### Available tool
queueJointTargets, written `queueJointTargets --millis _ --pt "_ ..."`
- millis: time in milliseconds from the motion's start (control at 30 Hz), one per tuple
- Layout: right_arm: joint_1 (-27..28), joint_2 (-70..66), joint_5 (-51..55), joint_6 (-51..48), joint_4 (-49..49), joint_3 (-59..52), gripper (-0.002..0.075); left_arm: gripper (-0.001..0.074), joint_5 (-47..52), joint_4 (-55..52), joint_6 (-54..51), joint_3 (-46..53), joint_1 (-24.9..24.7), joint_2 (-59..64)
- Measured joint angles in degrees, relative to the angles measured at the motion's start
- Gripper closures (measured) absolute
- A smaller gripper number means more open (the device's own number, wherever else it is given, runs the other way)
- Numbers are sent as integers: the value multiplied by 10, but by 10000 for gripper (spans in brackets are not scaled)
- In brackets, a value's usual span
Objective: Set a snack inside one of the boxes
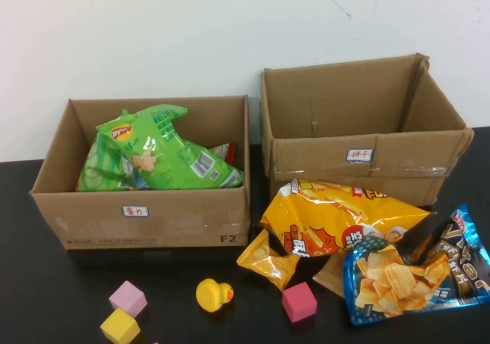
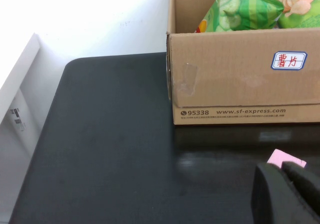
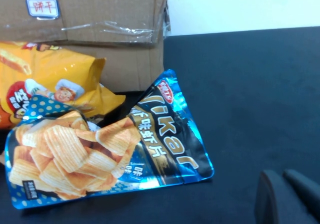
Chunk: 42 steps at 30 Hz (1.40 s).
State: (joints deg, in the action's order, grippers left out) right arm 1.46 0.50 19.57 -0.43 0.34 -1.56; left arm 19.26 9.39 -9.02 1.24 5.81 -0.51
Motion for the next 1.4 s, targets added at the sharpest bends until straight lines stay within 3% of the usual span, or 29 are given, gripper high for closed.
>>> queueJointTargets --millis 267,533,733,867,1000,1133,1267,1400 --pt "0 0 1 4 70 0 727 737 0 0 0 0 0 0" --pt "0 0 10 163 418 0 727 737 0 0 0 0 0 0" --pt "0 0 0 112 451 0 727 737 0 0 0 0 0 0" --pt "0 0 4 -51 469 13 727 737 0 0 0 0 0 0" --pt "0 -18 52 -303 463 119 727 737 0 0 0 0 0 0" --pt "0 -120 156 -501 364 247 727 737 0 0 0 0 0 0" --pt "0 -254 252 -578 257 346 727 737 1 0 0 0 0 0" --pt "-17 -380 299 -625 229 429 727 737 1 0 0 0 0 0"
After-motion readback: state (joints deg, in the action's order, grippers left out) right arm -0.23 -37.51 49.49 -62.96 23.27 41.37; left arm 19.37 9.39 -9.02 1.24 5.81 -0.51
